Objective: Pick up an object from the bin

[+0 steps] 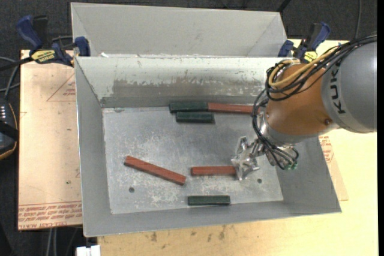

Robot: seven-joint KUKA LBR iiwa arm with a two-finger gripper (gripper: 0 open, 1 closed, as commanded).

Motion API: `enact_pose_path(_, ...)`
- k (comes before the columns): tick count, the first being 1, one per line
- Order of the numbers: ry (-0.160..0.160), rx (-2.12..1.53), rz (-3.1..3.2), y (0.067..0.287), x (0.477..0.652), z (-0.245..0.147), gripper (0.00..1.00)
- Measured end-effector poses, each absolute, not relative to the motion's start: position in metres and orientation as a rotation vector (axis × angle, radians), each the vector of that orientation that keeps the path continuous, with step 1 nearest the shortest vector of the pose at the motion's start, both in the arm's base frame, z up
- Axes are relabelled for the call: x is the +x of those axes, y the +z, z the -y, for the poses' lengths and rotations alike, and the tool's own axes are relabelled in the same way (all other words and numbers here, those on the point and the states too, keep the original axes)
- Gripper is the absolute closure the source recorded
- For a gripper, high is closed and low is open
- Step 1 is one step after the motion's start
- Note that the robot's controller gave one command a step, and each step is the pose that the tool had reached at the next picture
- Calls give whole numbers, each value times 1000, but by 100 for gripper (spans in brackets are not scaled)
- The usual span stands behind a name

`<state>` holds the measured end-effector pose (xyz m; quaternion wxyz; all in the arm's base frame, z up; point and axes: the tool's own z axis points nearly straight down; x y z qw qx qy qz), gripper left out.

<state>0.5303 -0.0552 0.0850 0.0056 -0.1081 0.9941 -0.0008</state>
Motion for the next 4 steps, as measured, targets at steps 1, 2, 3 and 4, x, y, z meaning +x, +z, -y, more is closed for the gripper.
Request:
enact_pose_path(1,-2,-351,-3113,239,537,68,100)
enact_pose_path(2,1,-351,-3118,237,536,68,0)
enact_pose_path(3,1,-351,-3118,237,536,68,0)
enact_pose_path(4,-3,-421,-3103,197,532,58,0)
